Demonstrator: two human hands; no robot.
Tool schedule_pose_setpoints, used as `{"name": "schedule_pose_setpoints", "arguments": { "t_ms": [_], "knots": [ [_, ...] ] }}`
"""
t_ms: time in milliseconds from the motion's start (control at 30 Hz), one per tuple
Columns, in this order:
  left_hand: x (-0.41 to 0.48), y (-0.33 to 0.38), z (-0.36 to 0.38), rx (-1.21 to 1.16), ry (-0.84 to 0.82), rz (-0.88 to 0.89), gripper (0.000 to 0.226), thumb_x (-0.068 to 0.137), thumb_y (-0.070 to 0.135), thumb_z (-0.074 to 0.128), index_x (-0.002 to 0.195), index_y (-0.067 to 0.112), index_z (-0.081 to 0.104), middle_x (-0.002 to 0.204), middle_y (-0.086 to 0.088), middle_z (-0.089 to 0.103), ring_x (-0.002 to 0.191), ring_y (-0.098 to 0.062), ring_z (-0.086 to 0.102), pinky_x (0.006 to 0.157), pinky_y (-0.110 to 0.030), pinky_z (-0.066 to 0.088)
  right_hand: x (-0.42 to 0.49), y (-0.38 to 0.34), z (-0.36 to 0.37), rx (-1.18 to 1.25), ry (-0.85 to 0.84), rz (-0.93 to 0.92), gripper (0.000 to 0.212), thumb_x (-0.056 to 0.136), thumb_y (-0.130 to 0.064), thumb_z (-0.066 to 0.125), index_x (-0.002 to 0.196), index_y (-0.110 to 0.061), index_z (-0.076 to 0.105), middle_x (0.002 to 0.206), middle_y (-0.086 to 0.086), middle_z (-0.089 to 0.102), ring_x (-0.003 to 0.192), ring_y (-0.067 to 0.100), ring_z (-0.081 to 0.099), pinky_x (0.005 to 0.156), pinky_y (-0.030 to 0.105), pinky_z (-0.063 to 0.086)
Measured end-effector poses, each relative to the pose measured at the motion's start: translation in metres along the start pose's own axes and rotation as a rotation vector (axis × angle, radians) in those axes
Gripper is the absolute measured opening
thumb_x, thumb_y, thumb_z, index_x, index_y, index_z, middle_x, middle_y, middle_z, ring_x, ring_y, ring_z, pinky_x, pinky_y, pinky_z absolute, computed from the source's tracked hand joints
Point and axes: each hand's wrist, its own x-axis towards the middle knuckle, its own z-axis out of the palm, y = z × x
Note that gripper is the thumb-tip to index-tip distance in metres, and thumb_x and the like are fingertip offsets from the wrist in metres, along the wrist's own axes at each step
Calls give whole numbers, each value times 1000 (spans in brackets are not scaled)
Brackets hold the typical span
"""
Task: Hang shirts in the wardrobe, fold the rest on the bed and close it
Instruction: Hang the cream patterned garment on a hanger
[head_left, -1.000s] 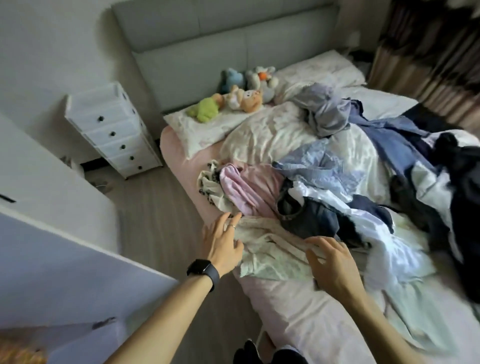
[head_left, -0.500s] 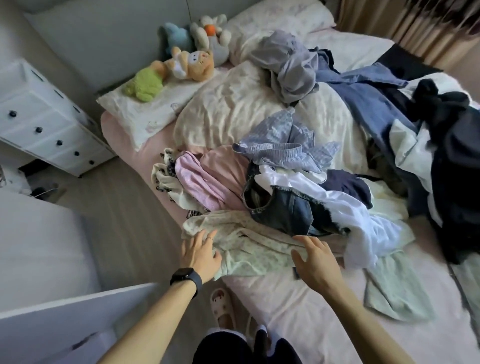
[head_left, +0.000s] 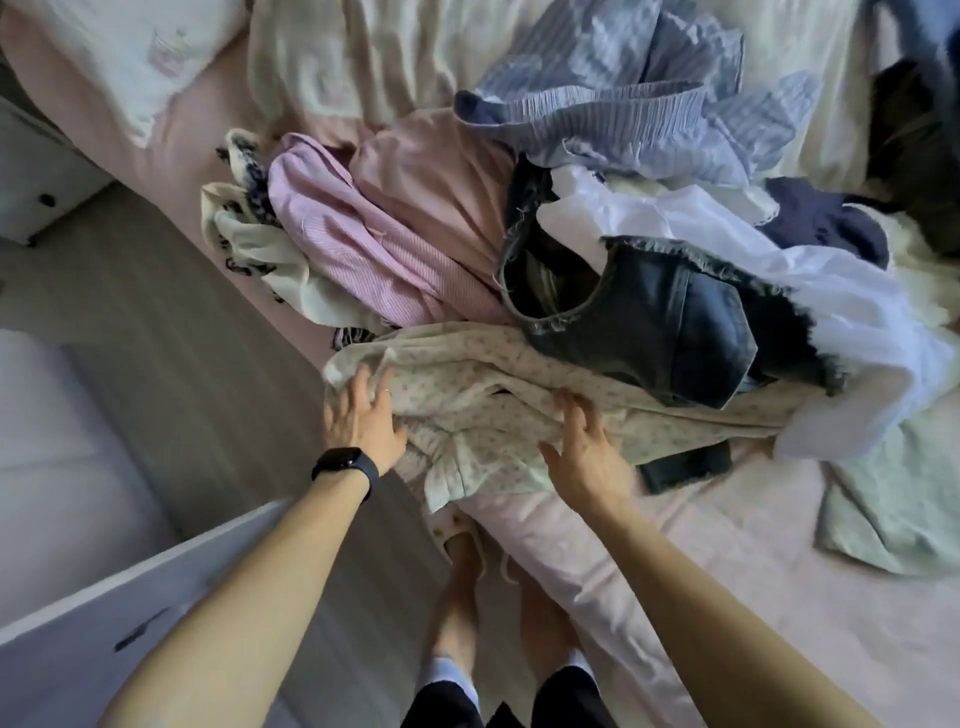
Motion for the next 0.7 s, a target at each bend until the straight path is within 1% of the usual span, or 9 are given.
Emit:
{"name": "schedule_pose_setpoints", "arguments": {
  "t_ms": [100,167,233,300,367,433,533,633,700],
  "knots": [
    [19,-19,12,216,16,103,68,94,46,60,153,36,28,163,-6,14,150,-29,14,120,-50,12,12,-4,15,-64,73,34,56,100,-28,51,151,-25,26,149,8,41,118,40,53,74,47,51],
    [28,-24,13,236,102,130,50,97,31,56,145,38,42,155,-5,31,145,-27,25,118,-48,17,15,-4,16,-112,118,16,39,101,-24,46,140,-24,42,136,8,52,107,39,58,69,44,49],
    [33,-25,8,208,168,179,43,97,18,53,136,36,52,140,-2,50,136,-24,39,115,-46,22,15,-5,10,-97,160,14,30,102,-24,45,132,-24,52,131,7,53,99,39,61,66,43,49],
    [27,-27,-4,60,135,195,39,97,16,49,134,29,53,127,-3,62,123,-27,52,108,-43,32,6,-10,-2,-4,202,32,26,104,-28,42,125,-20,53,132,11,49,91,43,61,62,43,45],
    [7,-32,-26,-158,105,140,31,101,21,45,132,23,50,115,-11,68,103,-34,61,86,-39,47,-14,-18,-20,92,245,25,19,104,-28,38,115,-16,47,121,15,53,83,44,59,61,41,41],
    [-16,-34,-50,-364,69,103,24,103,26,46,125,21,53,106,-14,68,90,-37,63,70,-37,48,-32,-23,-40,152,278,0,9,102,-22,38,105,-14,42,105,16,57,79,42,58,62,40,38],
    [-69,-39,-107,-594,46,129,12,100,31,51,104,24,60,90,-5,67,87,-32,62,68,-36,47,-69,-37,-89,226,363,-30,6,101,-17,39,96,-15,41,97,12,58,75,36,53,64,39,37],
    [-116,-38,-160,-694,8,201,12,97,37,59,87,31,61,84,10,65,81,-17,61,62,-29,41,-99,-46,-136,262,445,-63,10,101,-19,42,92,-17,42,92,10,59,72,31,49,65,39,35],
    [-145,-32,-198,-771,6,239,14,95,35,63,84,27,63,84,7,67,80,-15,61,66,-29,42,-117,-54,-168,287,471,-95,11,101,-20,44,91,-17,43,89,7,58,70,27,46,64,37,32]
  ]
}}
